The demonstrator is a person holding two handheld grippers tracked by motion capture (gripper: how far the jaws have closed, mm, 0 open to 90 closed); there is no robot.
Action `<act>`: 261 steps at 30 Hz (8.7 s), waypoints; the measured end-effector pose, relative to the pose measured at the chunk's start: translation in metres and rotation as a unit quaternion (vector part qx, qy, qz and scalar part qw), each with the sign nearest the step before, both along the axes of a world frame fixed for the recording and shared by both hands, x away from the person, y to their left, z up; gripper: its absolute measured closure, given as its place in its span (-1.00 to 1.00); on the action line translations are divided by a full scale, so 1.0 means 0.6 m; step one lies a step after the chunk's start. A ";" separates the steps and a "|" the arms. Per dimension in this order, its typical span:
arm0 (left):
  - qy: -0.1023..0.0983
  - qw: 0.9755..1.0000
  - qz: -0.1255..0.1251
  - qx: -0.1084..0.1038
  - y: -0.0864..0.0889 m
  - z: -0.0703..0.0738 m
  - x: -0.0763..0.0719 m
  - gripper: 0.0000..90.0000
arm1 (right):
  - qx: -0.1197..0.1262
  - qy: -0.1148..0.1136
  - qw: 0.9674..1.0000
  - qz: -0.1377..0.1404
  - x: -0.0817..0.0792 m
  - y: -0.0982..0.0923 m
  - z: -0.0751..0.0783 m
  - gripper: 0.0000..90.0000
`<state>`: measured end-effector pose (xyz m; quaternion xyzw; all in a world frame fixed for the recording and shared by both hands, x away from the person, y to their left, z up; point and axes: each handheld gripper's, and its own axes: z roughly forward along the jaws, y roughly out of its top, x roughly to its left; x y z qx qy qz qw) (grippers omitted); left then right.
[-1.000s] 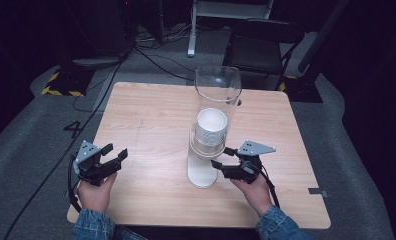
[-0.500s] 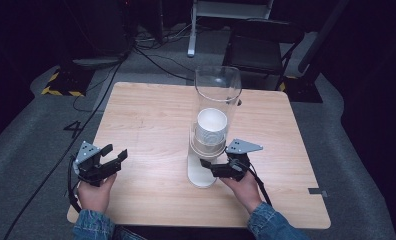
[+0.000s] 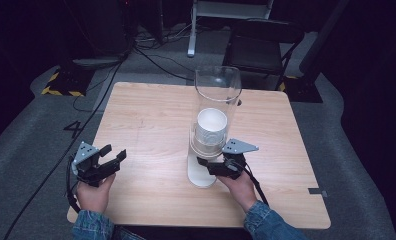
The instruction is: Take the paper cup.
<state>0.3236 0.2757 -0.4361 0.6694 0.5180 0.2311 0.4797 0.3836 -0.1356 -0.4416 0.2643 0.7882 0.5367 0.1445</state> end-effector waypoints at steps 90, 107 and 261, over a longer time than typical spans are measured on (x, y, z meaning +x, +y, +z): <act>0.013 1.000 -0.003 -0.027 0.008 -0.008 0.010 -0.16 | -0.049 0.019 0.999 0.008 -0.006 -0.005 -0.073 -0.23; 0.014 0.999 -0.005 -0.036 0.005 -0.010 0.019 -0.16 | -0.088 0.073 0.993 0.003 -0.006 -0.004 -0.094 -0.23; 0.052 0.998 -0.019 0.028 -0.011 -0.033 0.020 -0.37 | -0.054 0.054 0.983 -0.169 0.044 -0.238 0.039 -0.75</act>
